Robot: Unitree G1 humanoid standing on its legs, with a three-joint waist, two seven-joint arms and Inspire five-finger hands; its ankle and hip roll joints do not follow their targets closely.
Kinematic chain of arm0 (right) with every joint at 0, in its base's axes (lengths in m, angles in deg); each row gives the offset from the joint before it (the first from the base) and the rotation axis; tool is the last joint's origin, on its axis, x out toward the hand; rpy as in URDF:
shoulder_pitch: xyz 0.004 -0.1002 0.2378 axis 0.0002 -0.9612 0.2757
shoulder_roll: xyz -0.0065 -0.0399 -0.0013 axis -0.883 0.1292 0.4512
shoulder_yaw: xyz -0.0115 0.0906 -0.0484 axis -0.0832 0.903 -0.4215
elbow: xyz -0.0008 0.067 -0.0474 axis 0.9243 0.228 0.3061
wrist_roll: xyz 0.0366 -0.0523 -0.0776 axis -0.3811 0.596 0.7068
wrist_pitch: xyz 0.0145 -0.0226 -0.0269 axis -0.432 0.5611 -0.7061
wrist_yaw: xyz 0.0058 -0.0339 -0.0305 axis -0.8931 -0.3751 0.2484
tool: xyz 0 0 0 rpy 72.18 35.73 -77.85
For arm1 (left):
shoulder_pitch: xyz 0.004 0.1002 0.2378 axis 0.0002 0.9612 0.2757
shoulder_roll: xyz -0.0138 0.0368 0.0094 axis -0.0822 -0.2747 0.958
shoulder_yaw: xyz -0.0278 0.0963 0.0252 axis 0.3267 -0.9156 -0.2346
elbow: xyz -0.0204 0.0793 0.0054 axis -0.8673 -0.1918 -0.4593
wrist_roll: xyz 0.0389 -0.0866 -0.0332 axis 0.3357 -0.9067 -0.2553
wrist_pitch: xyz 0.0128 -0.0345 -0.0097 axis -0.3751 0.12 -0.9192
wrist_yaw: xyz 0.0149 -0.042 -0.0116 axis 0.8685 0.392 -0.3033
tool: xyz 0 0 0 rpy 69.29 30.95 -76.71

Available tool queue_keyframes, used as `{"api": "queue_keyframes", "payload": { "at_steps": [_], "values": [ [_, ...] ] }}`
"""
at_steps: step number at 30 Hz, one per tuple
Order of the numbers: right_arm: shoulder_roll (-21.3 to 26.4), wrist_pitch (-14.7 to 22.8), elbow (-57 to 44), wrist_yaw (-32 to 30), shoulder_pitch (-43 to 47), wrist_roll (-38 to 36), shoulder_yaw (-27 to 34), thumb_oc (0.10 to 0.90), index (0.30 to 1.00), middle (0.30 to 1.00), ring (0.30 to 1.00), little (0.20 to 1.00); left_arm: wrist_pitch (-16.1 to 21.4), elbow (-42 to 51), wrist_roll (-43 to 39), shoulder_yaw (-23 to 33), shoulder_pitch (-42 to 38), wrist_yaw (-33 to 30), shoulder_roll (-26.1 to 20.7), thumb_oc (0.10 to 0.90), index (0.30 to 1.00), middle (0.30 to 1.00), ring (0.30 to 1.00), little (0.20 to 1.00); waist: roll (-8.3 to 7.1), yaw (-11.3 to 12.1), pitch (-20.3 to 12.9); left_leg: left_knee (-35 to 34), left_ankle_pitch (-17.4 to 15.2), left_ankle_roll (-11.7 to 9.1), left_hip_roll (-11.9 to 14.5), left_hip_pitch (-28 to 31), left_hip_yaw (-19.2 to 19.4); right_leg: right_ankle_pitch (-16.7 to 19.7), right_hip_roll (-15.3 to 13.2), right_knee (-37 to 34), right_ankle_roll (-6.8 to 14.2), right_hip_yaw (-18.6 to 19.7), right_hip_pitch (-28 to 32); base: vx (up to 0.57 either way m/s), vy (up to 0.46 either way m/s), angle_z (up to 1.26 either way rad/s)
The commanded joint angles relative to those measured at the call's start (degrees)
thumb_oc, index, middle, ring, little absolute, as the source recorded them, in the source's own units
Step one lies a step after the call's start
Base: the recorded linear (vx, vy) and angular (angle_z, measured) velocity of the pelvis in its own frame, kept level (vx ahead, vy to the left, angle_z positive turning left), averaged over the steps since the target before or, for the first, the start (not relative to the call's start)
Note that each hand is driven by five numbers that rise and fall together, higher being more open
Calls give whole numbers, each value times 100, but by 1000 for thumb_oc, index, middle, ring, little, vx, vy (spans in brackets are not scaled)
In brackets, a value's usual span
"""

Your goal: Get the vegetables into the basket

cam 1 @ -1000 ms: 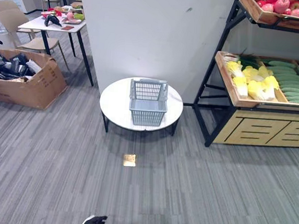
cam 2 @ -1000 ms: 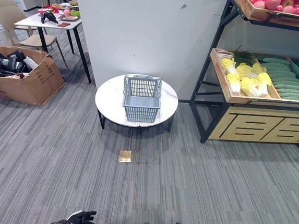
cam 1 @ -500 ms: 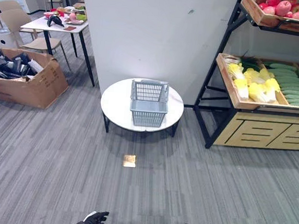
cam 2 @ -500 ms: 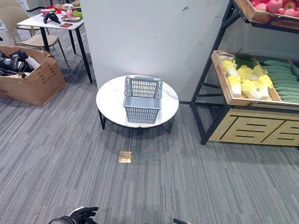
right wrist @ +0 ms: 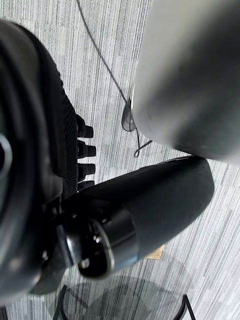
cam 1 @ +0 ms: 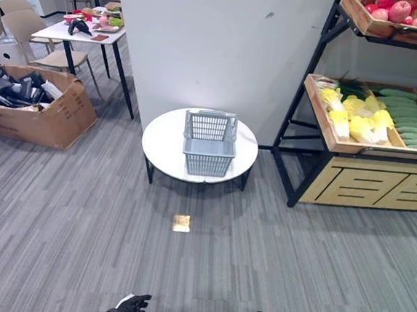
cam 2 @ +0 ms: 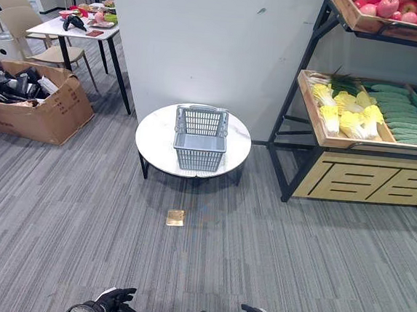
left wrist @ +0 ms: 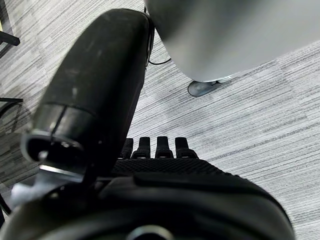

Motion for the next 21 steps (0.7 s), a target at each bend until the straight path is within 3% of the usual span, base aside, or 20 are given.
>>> {"api": "queue_keyframes", "payload": {
  "at_steps": [1, 14, 20, 21],
  "values": [
    [141, -77, 414, 77, 78, 184, -241, 900, 1000, 1000, 1000, 1000, 2, -429, 44, -49, -233, 57, 225, 900, 1000, 1000, 1000, 1000, 66, 43, 27, 42, -606, 5, -131, 80, 478, 1, -131, -6, 429, -88, 48, 47, 32, 0],
    [186, -47, 332, 97, 105, -68, -84, 900, 1000, 1000, 1000, 1000, 9, -388, 1, 20, -301, 36, 92, 900, 1000, 1000, 1000, 1000, 69, 55, 149, 96, -639, 161, -193, 67, 529, -68, -227, 435, 490, 27, -142, 76, 80, -4],
    [260, 57, 79, -15, 135, -143, -49, 900, 1000, 1000, 1000, 1000, 50, -296, 4, -38, -325, -21, 45, 900, 1000, 1000, 1000, 1000, 66, -5, 329, 368, -752, 249, -205, -142, 599, -11, -235, 1161, 561, 170, -591, 27, 137, -20],
    [275, 129, -46, -127, 148, -121, -67, 900, 1000, 1000, 1000, 1000, 64, -226, -17, -58, -329, -44, 18, 900, 1000, 1000, 1000, 1000, 76, -38, 480, 364, -754, 300, -210, -181, 615, 14, -242, 1703, 618, 167, -913, -25, 127, -6]
  ]
}}
